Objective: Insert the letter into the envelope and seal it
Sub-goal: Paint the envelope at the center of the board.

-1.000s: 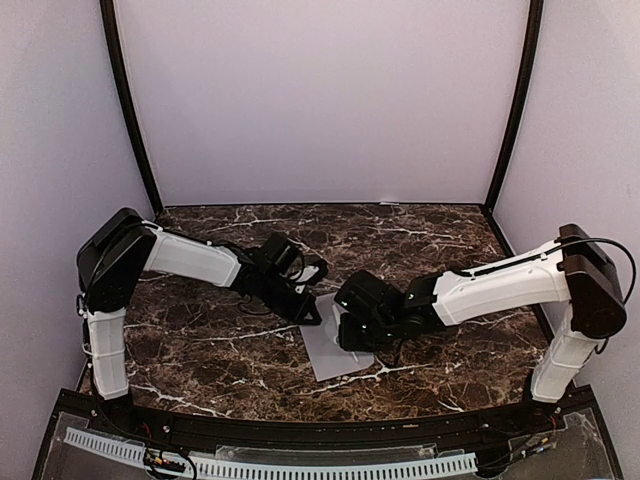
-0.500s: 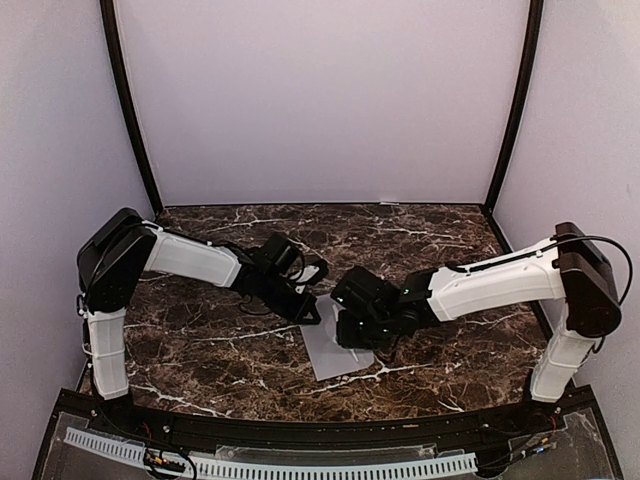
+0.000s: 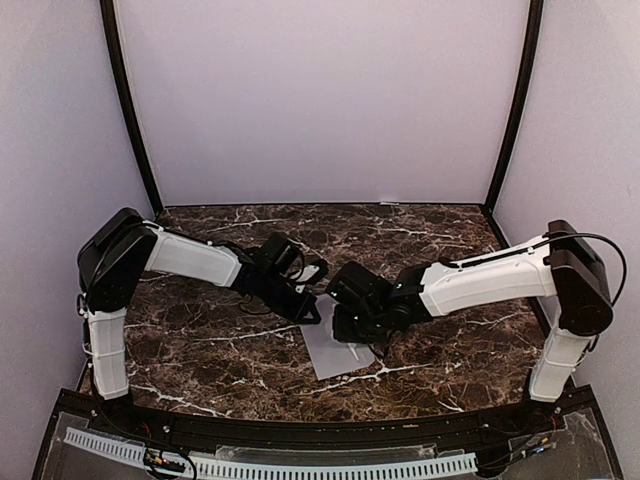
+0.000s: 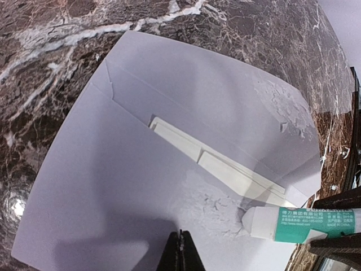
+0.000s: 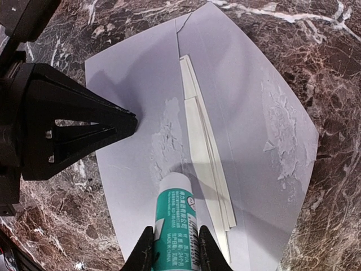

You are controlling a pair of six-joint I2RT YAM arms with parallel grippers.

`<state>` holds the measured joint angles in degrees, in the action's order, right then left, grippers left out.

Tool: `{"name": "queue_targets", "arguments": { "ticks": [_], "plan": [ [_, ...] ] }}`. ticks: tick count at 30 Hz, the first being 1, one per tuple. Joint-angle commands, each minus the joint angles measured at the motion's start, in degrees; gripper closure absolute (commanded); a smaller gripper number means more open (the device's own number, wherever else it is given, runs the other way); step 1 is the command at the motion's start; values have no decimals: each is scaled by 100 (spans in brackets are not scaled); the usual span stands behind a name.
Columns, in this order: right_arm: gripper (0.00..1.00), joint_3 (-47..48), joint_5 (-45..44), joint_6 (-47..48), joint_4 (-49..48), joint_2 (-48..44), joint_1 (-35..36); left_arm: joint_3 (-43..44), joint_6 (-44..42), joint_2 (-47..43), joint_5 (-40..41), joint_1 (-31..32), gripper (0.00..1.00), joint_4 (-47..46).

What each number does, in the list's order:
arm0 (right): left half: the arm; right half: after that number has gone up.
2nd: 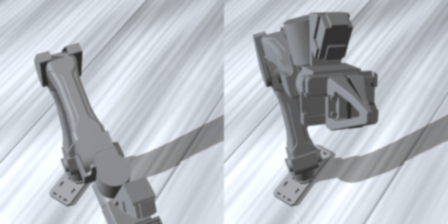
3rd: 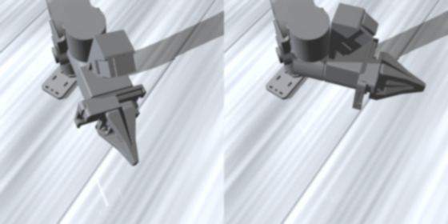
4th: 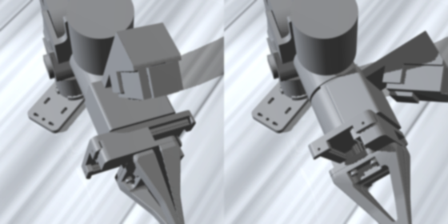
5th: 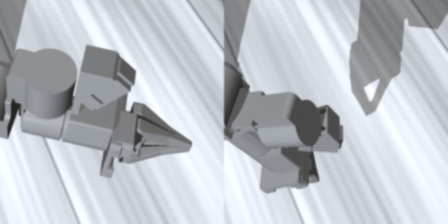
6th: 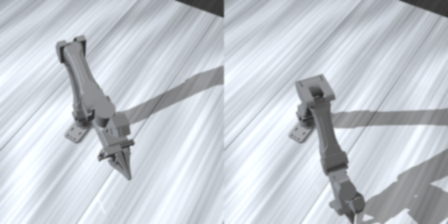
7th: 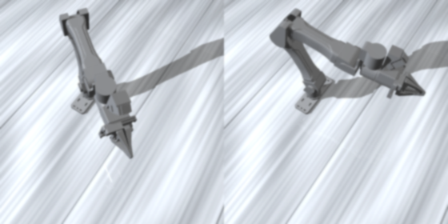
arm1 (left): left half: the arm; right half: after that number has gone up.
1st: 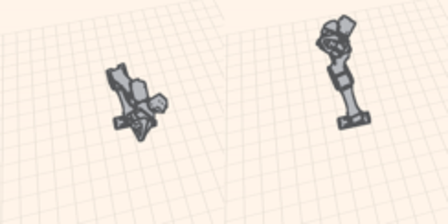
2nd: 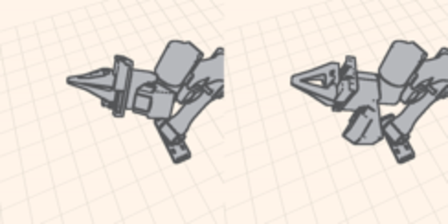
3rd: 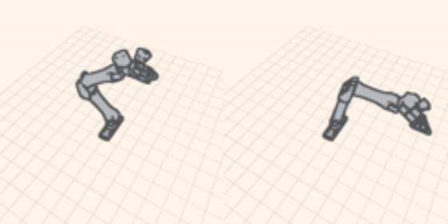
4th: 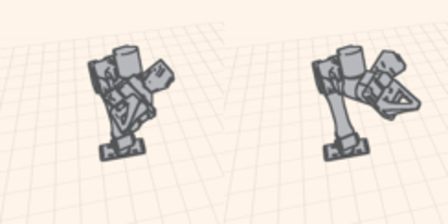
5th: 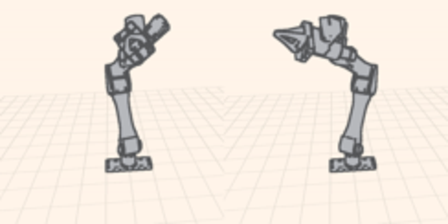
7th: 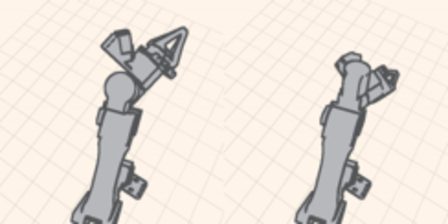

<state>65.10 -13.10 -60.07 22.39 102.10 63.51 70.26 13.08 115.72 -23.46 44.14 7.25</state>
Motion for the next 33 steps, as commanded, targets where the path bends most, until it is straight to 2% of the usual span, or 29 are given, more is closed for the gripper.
{"name": "queue_targets", "arguments": {
  "ticks": [1, 10, 19, 26, 30, 32, 33],
  "plan": [
    [100, 175, -295, 35, 42, 237, -120, -72, -60, 319, 43, 23, 100, 436],
    [100, 436, -453, 107, 147, 488, -192, -47, -51, 350, 2, 24, 100, 436],
    [100, 504, -298, 333, -147, 616, -284, -30, -35, 393, -56, 21, 100, 418],
    [100, 396, -187, 353, -190, 409, -301, 29, -18, 115, -178, 19, 100, 382],
    [100, 93, -38, 309, -283, 79, -288, -77, -72, -467, -40, 23, 92, 211],
    [100, -64, 76, 280, -319, -59, -282, -146, -100, -726, 100, 11, 87, 163],
    [100, -120, 124, 270, -315, -122, -270, -162, -111, -858, 183, 13, 81, 154]
  ]
}}
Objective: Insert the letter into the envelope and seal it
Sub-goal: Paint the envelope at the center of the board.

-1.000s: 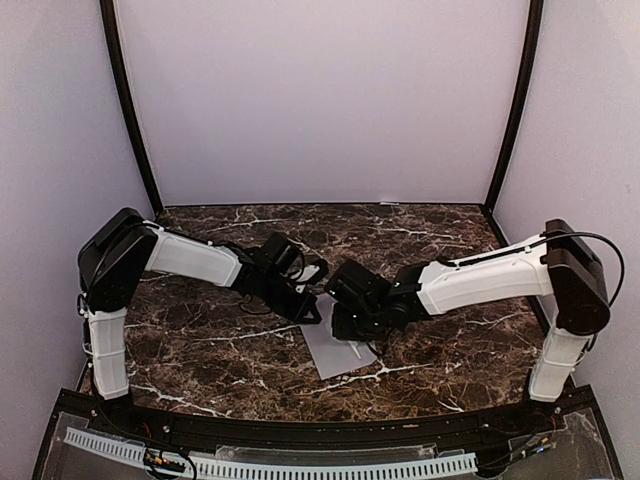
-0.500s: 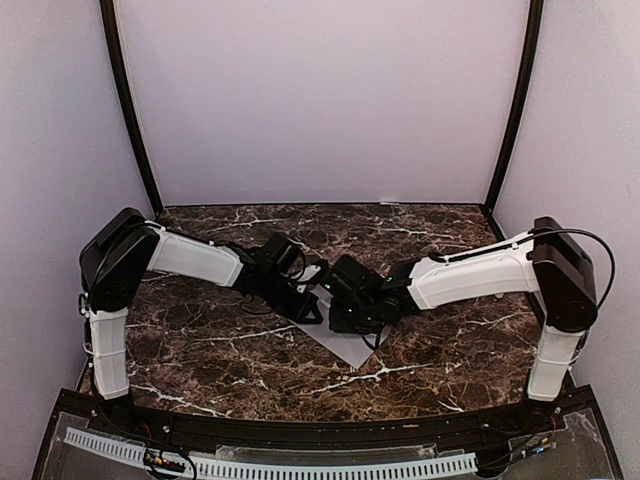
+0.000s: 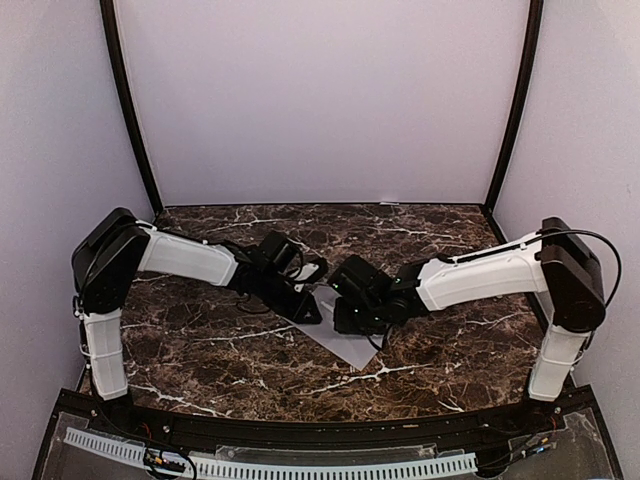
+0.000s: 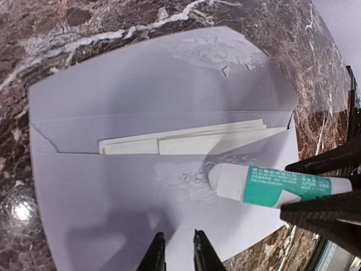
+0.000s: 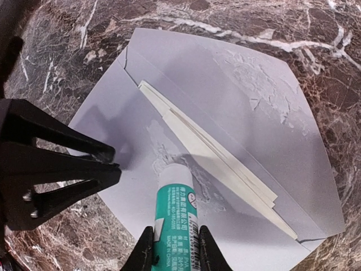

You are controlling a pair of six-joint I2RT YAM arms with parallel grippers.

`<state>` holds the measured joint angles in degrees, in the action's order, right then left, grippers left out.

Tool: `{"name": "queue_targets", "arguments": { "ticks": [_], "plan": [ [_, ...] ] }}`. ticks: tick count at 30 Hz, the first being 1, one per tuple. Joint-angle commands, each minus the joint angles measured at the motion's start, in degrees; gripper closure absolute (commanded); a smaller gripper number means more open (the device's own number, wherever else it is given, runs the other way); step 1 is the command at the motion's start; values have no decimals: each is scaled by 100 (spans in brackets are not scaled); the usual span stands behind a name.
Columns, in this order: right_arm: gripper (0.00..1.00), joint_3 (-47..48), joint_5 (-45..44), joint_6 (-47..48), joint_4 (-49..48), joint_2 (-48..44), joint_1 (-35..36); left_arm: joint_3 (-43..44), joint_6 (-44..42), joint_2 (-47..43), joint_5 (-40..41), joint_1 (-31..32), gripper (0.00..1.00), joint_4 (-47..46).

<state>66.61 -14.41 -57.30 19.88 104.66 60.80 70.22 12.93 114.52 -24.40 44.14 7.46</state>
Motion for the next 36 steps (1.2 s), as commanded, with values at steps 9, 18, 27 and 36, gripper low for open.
{"name": "queue_targets", "arguments": {
  "ticks": [9, 18, 27, 36],
  "plan": [
    [100, -599, 387, -237, 303, -678, 327, -70, -323, -676, 432, 14, 52, 298],
    [100, -759, 360, -535, 611, -1213, 691, -199, -329, -765, 691, 238, 46, 858],
    [100, -760, 439, -365, 961, -1590, 710, -492, -226, -721, 565, 574, 44, 814],
    [100, -1068, 728, -304, 665, -1655, 668, -365, -270, -426, 795, 646, 47, 754]
  ]
}}
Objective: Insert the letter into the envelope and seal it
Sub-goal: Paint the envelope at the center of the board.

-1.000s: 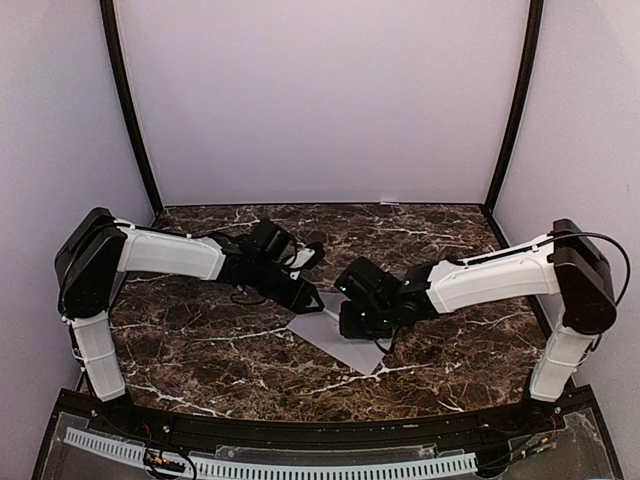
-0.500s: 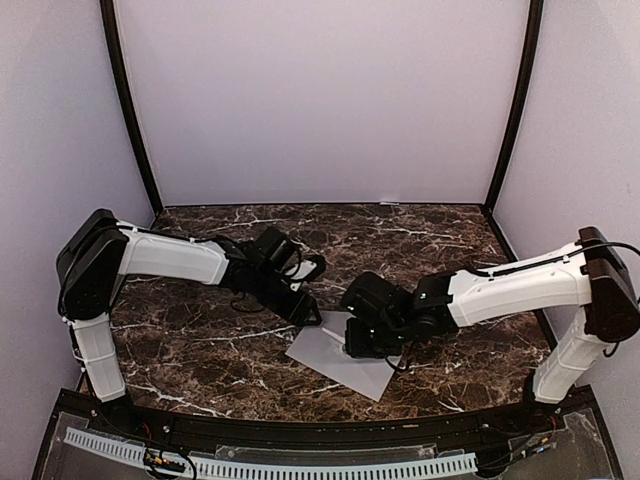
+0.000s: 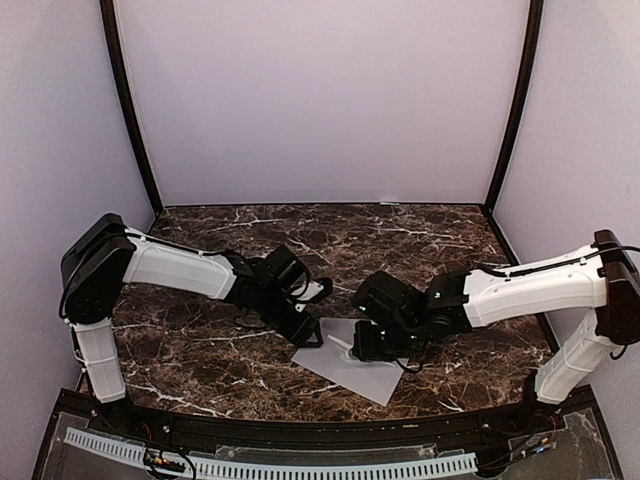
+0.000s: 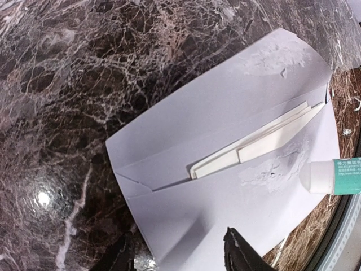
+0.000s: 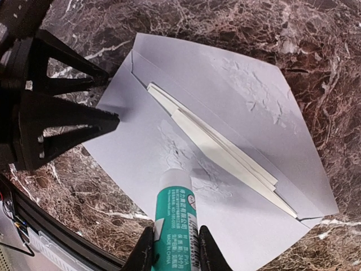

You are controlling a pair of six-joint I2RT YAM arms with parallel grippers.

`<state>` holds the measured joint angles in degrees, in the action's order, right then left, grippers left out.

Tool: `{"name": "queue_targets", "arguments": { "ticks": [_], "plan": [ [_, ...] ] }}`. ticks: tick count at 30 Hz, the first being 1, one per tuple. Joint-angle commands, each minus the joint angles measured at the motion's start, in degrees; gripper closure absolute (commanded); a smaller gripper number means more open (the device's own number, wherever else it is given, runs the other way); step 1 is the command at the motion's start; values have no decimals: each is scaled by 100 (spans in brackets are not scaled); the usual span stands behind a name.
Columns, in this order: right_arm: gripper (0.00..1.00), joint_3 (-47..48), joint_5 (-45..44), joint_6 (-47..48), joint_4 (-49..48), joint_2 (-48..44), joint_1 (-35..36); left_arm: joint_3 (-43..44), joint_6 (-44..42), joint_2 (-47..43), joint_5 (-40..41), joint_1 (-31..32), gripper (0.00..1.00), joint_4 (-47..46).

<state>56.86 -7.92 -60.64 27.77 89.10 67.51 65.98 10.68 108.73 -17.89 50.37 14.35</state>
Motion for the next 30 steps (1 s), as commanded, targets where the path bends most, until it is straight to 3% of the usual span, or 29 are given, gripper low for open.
{"name": "queue_targets", "arguments": {
  "ticks": [1, 10, 30],
  "plan": [
    [100, -93, 68, 39, -115, -115, -1, 85, -56, 169, 158, 54, 48, 65],
    [100, -221, -108, 96, 363, -326, -82, 177, -162, 166, 518, 216, 54, 13],
    [100, -562, 263, 150, -1, -183, -229, 249, -204, 407, 534, 315, 60, 135]
  ]
}}
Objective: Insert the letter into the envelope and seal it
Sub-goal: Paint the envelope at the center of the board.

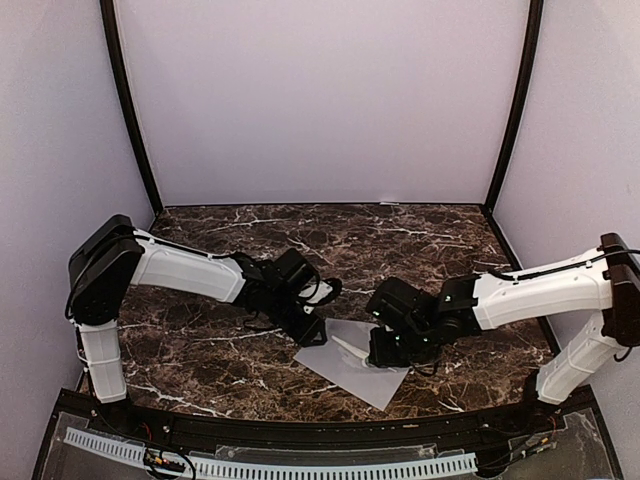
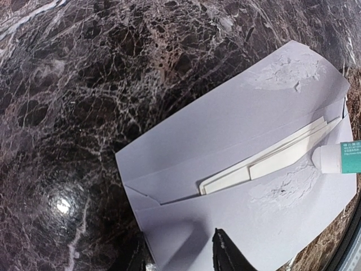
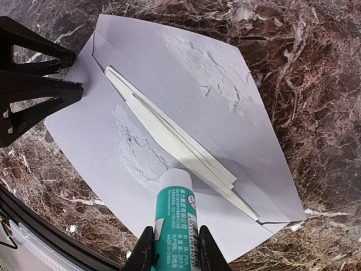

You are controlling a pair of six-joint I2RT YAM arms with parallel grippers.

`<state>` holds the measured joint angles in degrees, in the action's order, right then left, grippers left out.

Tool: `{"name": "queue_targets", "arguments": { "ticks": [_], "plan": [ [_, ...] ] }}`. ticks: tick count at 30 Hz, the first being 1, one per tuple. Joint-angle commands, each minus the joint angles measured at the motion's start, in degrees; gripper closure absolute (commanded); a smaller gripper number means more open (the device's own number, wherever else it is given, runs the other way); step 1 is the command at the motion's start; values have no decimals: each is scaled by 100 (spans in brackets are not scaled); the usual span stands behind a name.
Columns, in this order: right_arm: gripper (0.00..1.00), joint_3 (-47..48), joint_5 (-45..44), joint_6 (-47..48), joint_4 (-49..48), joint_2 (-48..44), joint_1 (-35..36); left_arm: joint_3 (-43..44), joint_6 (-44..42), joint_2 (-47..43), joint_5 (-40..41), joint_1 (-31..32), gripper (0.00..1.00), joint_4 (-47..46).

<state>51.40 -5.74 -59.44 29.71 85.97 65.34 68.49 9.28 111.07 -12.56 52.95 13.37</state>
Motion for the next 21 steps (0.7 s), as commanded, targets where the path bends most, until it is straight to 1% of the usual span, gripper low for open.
{"name": "queue_targets", "arguments": {
  "ticks": [1, 11, 21],
  "plan": [
    [100, -16, 46, 21, -207, 160, -15, -2, -66, 180, -9, 66, 61, 231],
    [100, 40, 49, 19, -335, 334, -15, 20, -53, 286, -91, 132, 67, 254],
    [100, 366, 103, 183, -403, 671, -17, 24, -57, 318, -107, 141, 69, 265]
  ]
}}
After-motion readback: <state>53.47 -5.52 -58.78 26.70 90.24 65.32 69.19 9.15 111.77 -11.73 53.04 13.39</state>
